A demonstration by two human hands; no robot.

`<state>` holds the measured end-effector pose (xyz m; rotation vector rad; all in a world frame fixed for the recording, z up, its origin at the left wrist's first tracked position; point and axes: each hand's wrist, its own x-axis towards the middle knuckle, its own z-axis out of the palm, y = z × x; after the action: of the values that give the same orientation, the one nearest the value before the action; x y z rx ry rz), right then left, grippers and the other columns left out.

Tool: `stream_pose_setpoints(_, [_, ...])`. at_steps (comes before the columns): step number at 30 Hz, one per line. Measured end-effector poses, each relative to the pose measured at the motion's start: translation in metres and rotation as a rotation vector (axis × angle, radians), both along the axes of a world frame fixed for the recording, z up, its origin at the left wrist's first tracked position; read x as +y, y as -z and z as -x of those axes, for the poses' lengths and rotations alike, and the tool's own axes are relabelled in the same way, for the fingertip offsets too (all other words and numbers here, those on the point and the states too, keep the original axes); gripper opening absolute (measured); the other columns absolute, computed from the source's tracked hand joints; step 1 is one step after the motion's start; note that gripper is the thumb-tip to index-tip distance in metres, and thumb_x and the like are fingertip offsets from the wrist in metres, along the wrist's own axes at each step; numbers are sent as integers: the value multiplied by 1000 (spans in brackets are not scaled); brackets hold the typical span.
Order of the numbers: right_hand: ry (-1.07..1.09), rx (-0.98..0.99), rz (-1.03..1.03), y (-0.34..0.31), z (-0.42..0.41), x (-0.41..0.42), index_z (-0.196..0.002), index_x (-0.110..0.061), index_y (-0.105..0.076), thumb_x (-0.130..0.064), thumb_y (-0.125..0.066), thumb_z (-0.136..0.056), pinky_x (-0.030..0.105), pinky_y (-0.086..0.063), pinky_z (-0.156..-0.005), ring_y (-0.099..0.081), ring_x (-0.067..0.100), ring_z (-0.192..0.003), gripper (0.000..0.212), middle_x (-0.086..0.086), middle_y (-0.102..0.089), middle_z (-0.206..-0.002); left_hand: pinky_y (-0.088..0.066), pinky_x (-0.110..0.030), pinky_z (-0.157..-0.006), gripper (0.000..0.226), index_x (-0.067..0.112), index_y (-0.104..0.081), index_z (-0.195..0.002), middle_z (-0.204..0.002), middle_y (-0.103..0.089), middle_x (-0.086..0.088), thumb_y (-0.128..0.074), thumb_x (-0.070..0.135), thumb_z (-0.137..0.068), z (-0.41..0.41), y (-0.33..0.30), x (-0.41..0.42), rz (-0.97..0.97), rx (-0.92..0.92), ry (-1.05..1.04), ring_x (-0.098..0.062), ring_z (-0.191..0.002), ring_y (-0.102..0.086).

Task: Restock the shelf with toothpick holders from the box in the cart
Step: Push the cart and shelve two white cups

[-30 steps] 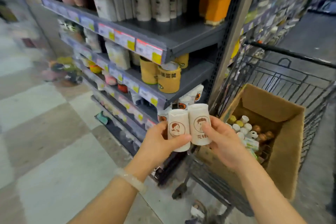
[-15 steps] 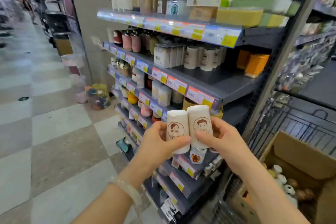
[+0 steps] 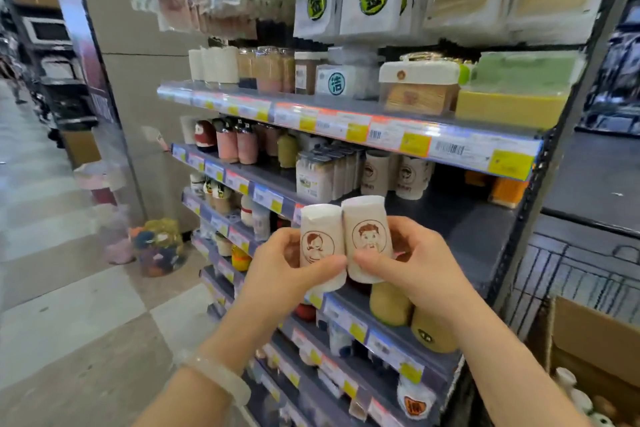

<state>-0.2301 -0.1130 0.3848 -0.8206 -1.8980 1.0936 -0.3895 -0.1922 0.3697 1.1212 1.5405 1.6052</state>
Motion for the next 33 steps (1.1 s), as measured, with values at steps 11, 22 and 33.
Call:
stream_pose_setpoints(11, [284, 15, 23, -8, 24, 30, -97, -34, -59, -28, -79, -69, 34, -58, -75, -67, 4, -82, 35, -11, -70, -92, -56, -27, -80, 42, 25, -59, -101, -99, -70, 6, -83, 23, -67, 39, -14, 77, -30, 92, 240, -9, -93, -66])
stream_pose_setpoints(22, [651, -35, 20, -6, 47, 67, -104, -19, -55, -18, -77, -76, 5, -44, -59, -55, -6, -76, 36, -13, -60, -86, -48, -6, -56, 37, 30, -52, -92, -93, -64, 12, -81, 20, -70, 64, -15, 124, -77, 127, 449, 4, -79, -60])
stream_pose_setpoints(33, [723, -223, 46, 1, 49, 73, -104, -24, -51, -20, -80, -73, 18, -44, -72, -57, 5, -85, 43, -9, -60, -94, -50, -11, -65, 48, 25, -52, -105, -97, -63, 11, -82, 27, -68, 69, -7, 141, -113, 195, 476, 2, -86, -60])
